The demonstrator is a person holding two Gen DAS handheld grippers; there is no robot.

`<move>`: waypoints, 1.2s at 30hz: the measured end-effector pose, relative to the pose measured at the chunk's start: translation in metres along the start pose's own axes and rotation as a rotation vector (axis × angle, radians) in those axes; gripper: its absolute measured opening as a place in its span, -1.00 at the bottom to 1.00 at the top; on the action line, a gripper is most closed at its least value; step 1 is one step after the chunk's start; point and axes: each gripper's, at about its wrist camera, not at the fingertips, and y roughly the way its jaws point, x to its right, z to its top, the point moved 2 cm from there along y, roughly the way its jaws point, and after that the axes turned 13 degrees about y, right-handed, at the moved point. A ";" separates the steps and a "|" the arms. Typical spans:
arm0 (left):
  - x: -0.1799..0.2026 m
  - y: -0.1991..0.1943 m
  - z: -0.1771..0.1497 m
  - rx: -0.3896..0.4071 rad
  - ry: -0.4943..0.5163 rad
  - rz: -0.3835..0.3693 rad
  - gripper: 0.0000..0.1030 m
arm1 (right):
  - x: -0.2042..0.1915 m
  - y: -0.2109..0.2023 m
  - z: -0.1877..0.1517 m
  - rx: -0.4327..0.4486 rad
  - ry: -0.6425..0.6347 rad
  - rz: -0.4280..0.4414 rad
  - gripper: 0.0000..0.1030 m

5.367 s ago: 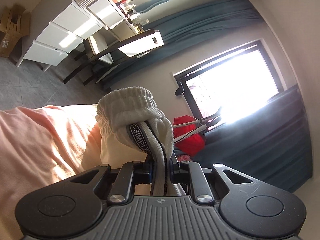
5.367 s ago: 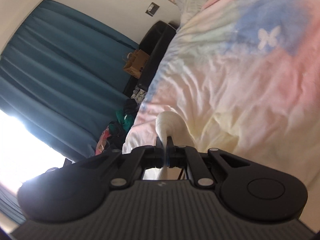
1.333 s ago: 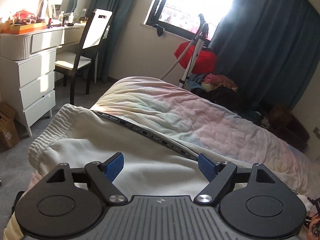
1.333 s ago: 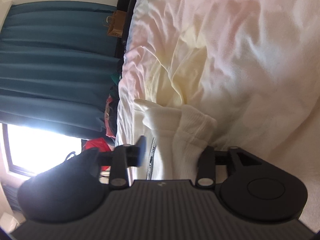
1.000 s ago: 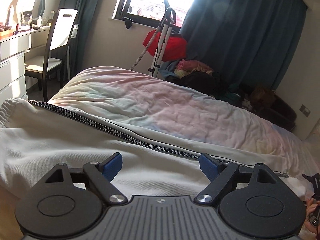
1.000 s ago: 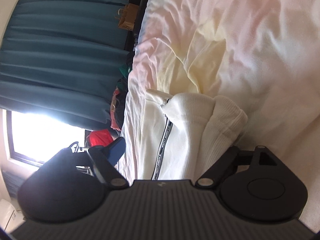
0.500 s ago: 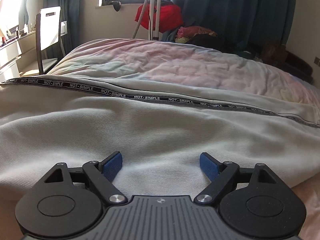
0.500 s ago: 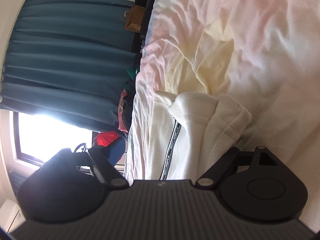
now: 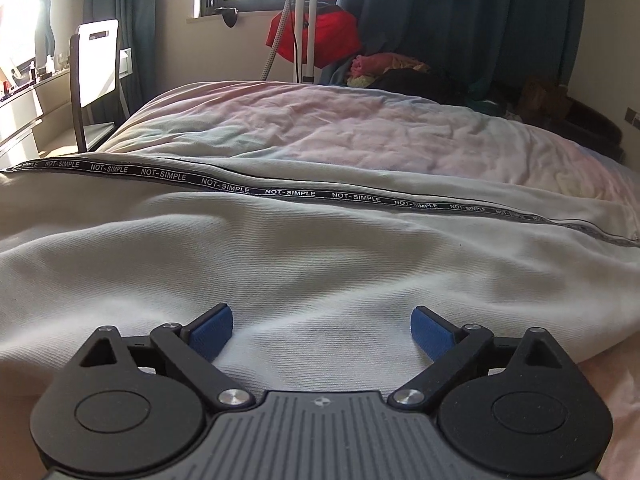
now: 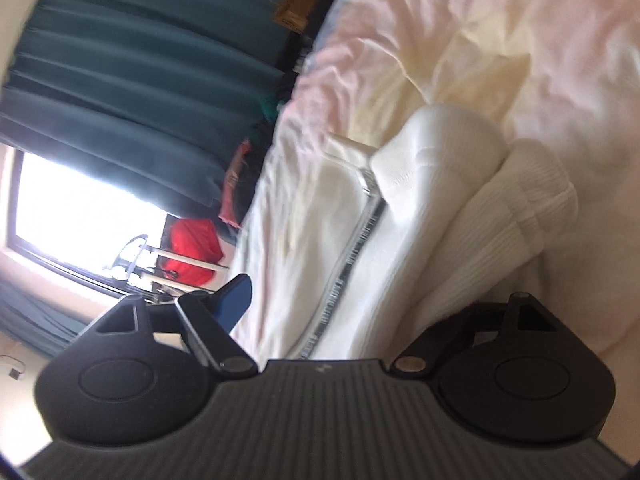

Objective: Fold clothes
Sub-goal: 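Lift the cuffs with the right gripper and fold them toward the waistband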

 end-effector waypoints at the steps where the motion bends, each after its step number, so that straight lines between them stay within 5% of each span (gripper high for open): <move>1: 0.000 0.000 0.000 0.001 -0.001 0.002 0.88 | -0.005 -0.003 0.000 0.006 0.009 0.054 0.64; 4: 0.001 -0.002 0.000 0.003 -0.008 0.005 0.89 | -0.014 -0.005 -0.002 0.005 0.004 0.113 0.64; 10: 0.001 -0.005 0.000 0.006 -0.021 0.007 0.89 | 0.007 0.005 0.001 -0.007 0.066 -0.004 0.60; 12: 0.001 -0.005 0.000 0.006 -0.019 0.008 0.89 | 0.015 0.009 0.003 -0.020 0.091 -0.056 0.44; 17: 0.003 -0.004 0.001 0.004 -0.012 0.015 0.89 | 0.019 0.012 -0.001 -0.009 -0.001 -0.221 -0.54; 19: 0.003 -0.002 0.001 0.003 -0.005 0.020 0.89 | 0.016 0.013 -0.005 0.000 -0.047 -0.243 -0.62; 30: 0.015 0.012 -0.004 -0.017 0.108 0.079 1.00 | -0.027 0.016 -0.041 0.178 -0.487 -0.396 -0.73; 36: 0.012 0.012 -0.002 -0.017 0.104 0.071 1.00 | -0.080 0.012 -0.100 0.293 -0.891 -0.351 -0.72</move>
